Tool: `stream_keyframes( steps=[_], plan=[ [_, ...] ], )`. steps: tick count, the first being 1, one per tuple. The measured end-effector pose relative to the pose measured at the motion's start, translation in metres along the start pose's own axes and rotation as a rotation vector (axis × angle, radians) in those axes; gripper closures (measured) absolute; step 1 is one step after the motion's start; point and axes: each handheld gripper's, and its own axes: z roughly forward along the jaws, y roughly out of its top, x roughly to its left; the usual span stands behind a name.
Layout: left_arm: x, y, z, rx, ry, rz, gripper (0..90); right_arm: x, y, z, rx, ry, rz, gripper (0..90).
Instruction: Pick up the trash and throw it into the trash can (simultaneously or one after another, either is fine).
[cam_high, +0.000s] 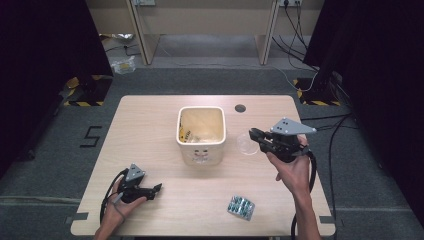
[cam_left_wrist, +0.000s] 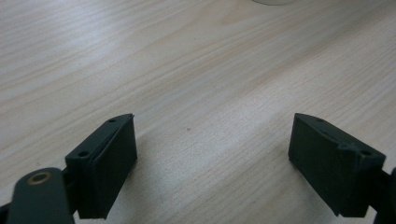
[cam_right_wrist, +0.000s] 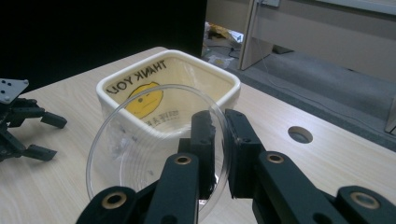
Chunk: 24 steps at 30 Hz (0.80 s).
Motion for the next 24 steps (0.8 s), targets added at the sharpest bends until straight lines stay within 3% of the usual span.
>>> stream_keyframes(
  steps=[13, 24],
  plan=[
    [0.000, 0.000, 0.000, 0.001, -0.003, 0.003, 14.1, -0.005, 0.023, 0.006, -0.009, -0.001, -0.020, 82.9],
    [0.000, 0.000, 0.000, -0.001, -0.003, 0.000, 14.1, 0.006, 0.052, 0.030, -0.045, 0.044, -0.055, 82.7]
  ],
)
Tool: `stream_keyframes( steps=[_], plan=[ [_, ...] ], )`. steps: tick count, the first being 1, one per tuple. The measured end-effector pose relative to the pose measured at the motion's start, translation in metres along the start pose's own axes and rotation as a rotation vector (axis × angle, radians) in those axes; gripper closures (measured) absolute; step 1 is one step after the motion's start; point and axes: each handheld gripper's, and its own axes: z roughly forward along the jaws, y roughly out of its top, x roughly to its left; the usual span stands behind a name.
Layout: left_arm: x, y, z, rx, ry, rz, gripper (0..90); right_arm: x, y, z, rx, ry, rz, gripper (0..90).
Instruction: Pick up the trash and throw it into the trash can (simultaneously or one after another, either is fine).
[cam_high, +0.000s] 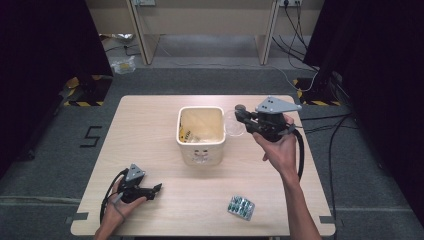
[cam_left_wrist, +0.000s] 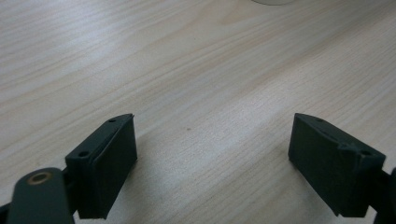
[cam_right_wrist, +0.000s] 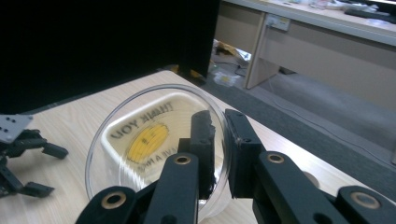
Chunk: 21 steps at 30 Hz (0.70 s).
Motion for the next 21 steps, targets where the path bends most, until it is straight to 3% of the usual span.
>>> stream_keyframes(
  steps=[13, 21],
  plan=[
    [0.000, 0.000, 0.000, 0.000, 0.000, 0.000, 14.1, 0.016, 0.016, 0.036, -0.003, 0.048, -0.031, 82.5],
    [0.000, 0.000, 0.000, 0.002, -0.001, 0.002, 14.2, 0.022, 0.019, 0.071, 0.038, 0.074, -0.045, 82.2]
  ],
)
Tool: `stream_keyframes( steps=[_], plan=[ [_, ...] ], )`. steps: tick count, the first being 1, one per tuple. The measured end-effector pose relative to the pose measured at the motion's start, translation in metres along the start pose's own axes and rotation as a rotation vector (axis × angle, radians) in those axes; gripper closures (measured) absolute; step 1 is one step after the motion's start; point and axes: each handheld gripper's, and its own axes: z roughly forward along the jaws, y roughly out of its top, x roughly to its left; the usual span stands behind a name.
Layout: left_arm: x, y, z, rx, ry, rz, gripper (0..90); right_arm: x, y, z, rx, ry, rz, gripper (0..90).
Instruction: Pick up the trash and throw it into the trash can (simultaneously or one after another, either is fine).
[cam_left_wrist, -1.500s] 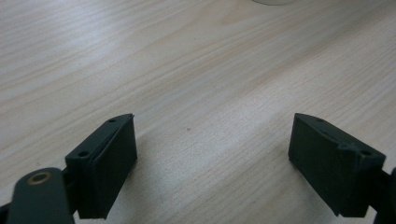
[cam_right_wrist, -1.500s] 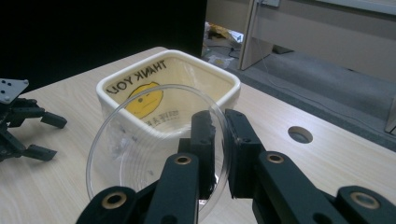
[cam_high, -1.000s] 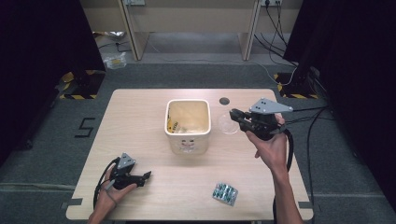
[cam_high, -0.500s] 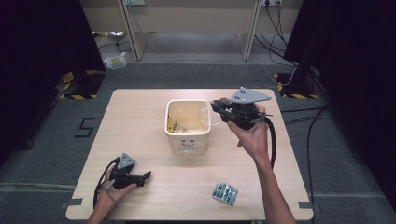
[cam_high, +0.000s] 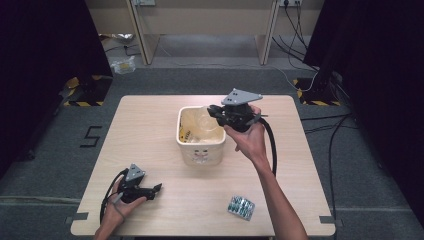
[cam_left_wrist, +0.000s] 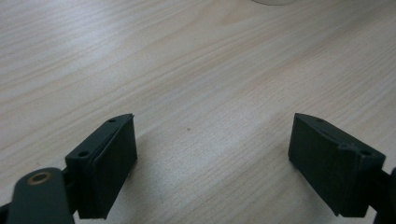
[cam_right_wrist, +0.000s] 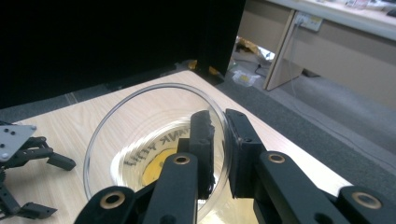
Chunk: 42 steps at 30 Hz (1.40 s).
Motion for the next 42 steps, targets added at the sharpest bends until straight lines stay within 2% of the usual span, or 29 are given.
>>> stream_keyframes(
  steps=[7, 10, 11, 15, 28, 31, 35, 39, 42],
  plan=[
    [0.000, 0.000, 0.000, -0.001, 0.002, -0.001, 14.2, -0.004, -0.006, 0.028, 0.055, 0.017, 0.011, 81.9],
    [0.000, 0.000, 0.000, -0.003, 0.002, -0.004, 14.3, -0.005, -0.008, 0.034, 0.075, 0.017, 0.009, 81.8],
    [0.000, 0.000, 0.000, 0.000, 0.001, -0.002, 14.2, -0.006, -0.010, 0.040, 0.096, 0.021, 0.012, 81.6],
    [0.000, 0.000, 0.000, 0.000, 0.000, 0.000, 14.3, -0.008, -0.016, 0.048, 0.134, 0.020, 0.013, 81.4],
    [0.000, 0.000, 0.000, 0.000, 0.000, -0.001, 14.2, -0.013, -0.027, 0.066, 0.191, 0.016, 0.027, 77.4],
    [0.000, 0.000, 0.000, 0.000, 0.000, -0.001, 14.2, -0.014, -0.029, 0.070, 0.207, 0.017, 0.031, 69.4],
    [0.000, 0.000, 0.000, 0.000, 0.000, -0.001, 14.2, -0.013, -0.028, 0.069, 0.178, 0.031, 0.052, 47.4],
    [0.000, 0.000, 0.000, -0.001, 0.000, -0.002, 14.2, -0.012, -0.023, 0.058, 0.143, 0.013, 0.047, 37.5],
    [0.000, 0.000, 0.000, -0.002, 0.000, -0.004, 14.2, -0.012, -0.020, 0.046, 0.126, -0.002, 0.044, 33.7]
  ],
)
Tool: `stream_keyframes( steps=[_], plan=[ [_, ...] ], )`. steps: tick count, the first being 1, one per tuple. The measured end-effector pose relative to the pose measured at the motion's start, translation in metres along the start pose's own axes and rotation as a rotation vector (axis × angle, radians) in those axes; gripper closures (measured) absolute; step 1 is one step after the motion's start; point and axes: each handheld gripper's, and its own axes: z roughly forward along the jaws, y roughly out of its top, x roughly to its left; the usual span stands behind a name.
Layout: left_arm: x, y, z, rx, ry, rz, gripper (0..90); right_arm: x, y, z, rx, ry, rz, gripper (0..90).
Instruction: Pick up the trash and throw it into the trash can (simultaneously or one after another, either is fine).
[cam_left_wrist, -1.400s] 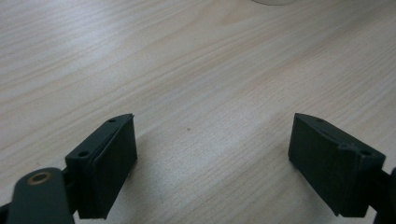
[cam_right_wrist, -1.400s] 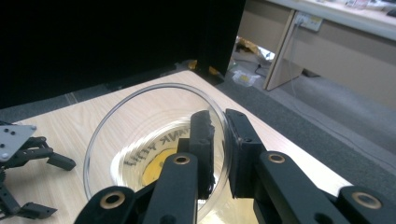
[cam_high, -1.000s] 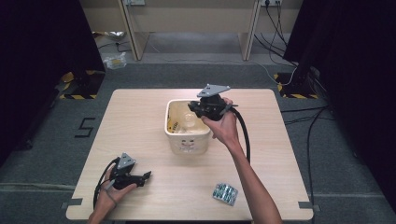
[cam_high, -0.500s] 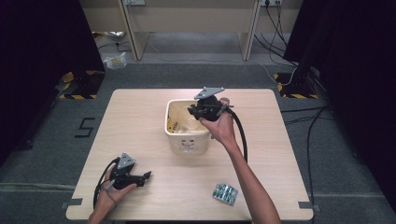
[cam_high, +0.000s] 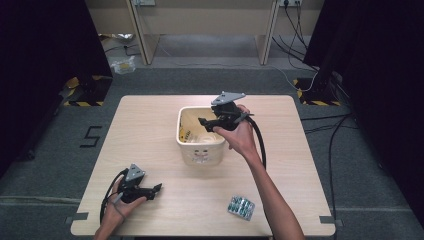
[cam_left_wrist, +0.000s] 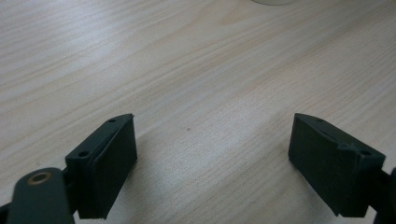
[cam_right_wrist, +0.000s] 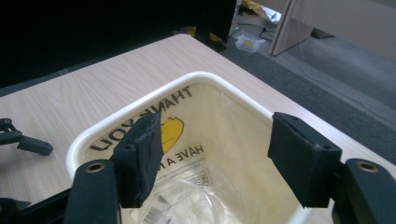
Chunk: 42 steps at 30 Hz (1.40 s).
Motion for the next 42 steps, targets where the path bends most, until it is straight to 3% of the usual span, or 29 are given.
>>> stream_keyframes(
  steps=[4, 13, 23, 33, 42],
  plan=[
    [0.000, 0.000, 0.000, 0.000, 0.000, 0.001, 14.2, 0.000, -0.003, -0.016, -0.021, 0.002, 0.016, 29.3],
    [0.000, 0.000, 0.000, 0.000, 0.000, 0.001, 14.2, 0.004, -0.016, -0.050, -0.035, -0.024, -0.006, 18.9],
    [0.000, 0.000, 0.000, 0.000, 0.000, 0.001, 14.2, 0.016, -0.053, -0.086, -0.017, -0.044, -0.061, 15.9],
    [0.000, 0.000, 0.000, 0.000, 0.000, 0.001, 14.2, 0.022, -0.087, -0.109, -0.025, -0.088, -0.074, 15.8],
    [0.000, 0.000, 0.000, 0.000, 0.000, 0.001, 14.2, 0.027, -0.114, -0.117, -0.028, -0.079, -0.041, 16.4]
  ],
)
